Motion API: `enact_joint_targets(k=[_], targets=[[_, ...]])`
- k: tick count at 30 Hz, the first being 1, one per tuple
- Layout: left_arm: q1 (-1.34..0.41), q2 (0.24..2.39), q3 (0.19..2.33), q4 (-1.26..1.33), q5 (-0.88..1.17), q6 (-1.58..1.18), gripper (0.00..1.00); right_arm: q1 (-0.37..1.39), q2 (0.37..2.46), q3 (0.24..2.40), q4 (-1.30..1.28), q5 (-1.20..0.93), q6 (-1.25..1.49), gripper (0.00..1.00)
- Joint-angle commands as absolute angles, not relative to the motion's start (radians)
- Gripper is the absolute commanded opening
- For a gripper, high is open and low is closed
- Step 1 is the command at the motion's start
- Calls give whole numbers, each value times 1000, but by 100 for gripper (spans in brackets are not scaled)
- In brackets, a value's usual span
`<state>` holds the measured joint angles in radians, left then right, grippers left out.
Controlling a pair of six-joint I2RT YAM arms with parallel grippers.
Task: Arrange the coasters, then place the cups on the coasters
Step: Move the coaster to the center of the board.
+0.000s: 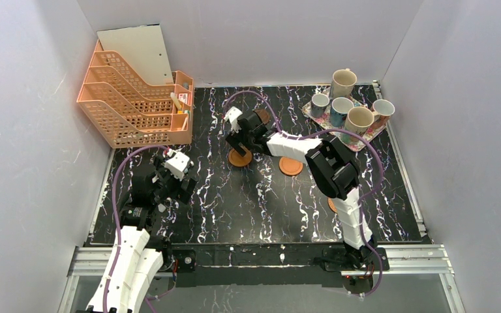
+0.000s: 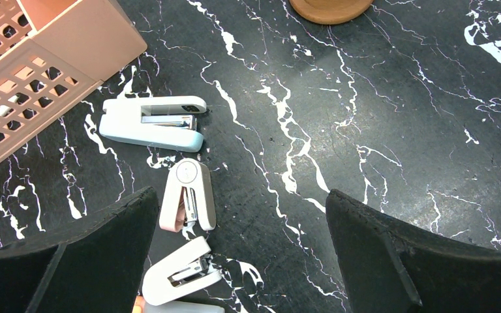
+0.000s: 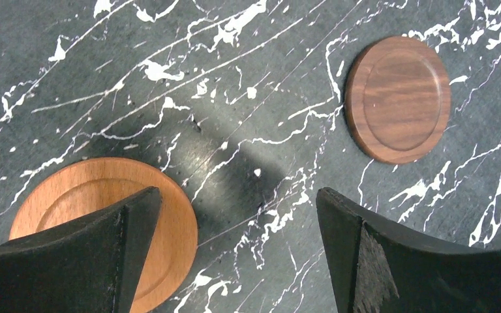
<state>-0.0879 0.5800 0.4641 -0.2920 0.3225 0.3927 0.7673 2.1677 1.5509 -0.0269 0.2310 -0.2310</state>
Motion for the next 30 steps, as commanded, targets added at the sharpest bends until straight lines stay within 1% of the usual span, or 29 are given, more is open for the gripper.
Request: enact_joint_targets(k=[1, 9, 12, 15, 18, 21, 26, 30], targets=[[-84, 578, 452, -298, 340, 399, 98, 759, 2228, 1615, -60, 258, -263, 98], [-84, 571, 452, -299, 336, 398, 98, 758, 2275, 1716, -121, 289, -284, 98], [-84, 569, 451, -298, 335, 399, 98, 759, 2261, 1770, -206, 277, -283, 98], [-84, 575, 451, -298, 336, 399, 98, 758, 2199, 1872, -336, 234, -282, 98], [-84, 577, 453, -298, 335, 399, 98, 756, 2077, 1882, -392, 179, -320, 98], [-84, 570, 451, -300, 335, 399, 98, 749, 1925, 1777, -399, 159, -366, 98], [-84, 564, 451, -299, 339, 398, 98, 724, 1682, 1419, -271, 165, -461, 98], [-84, 579, 472, -329, 313, 427, 98, 648, 1553, 1222, -239, 77, -506, 98]])
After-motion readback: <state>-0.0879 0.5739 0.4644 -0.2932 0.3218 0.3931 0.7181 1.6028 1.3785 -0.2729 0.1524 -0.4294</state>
